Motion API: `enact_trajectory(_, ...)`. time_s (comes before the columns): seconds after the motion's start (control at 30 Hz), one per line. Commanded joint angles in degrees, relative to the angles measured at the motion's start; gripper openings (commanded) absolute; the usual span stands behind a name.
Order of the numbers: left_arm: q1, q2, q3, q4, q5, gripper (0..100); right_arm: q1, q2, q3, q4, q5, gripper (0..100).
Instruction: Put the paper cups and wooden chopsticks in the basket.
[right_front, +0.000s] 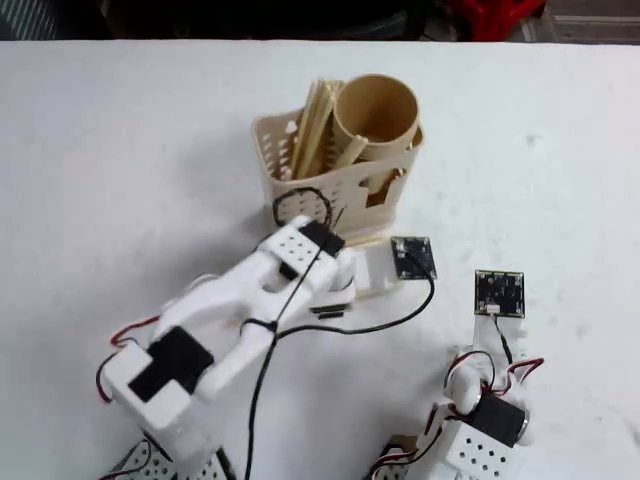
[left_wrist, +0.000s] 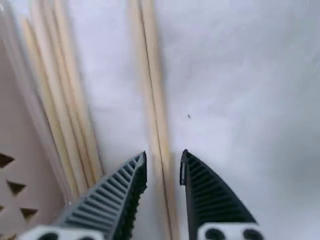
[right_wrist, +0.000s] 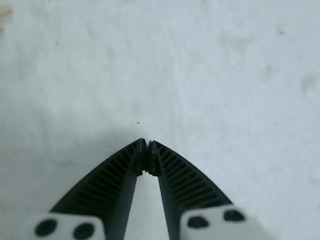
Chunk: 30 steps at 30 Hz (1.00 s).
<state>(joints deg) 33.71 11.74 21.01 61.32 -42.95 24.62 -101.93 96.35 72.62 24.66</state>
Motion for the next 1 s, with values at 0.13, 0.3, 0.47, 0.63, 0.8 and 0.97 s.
enact_trajectory(0.13,-2.24,2.59,-3.25,-2.90,-0.97,12,0.22,-1.01,0.53,0.13,-0.35,1.8)
enact_trajectory(0.3,-2.86,4.44,-3.34,-5.27,-1.32,10,0.22,-1.01,0.53,0.13,-0.35,1.8)
enact_trajectory(0.47,-2.59,4.88,-3.34,-5.10,-1.32,8,0.22,-1.01,0.53,0.13,-0.35,1.8)
enact_trajectory(0.63,-2.51,4.97,-3.25,-4.92,-1.32,7,0.22,-1.01,0.53,0.13,-0.35,1.8)
enact_trajectory(0.8,-2.42,4.62,-3.25,-4.92,-1.32,3,0.22,-1.01,0.53,0.13,-0.35,1.8)
enact_trajectory(0.97,-2.42,2.33,-3.25,-2.99,-1.32,2,0.22,-1.01,0.53,0.13,-0.35,1.8)
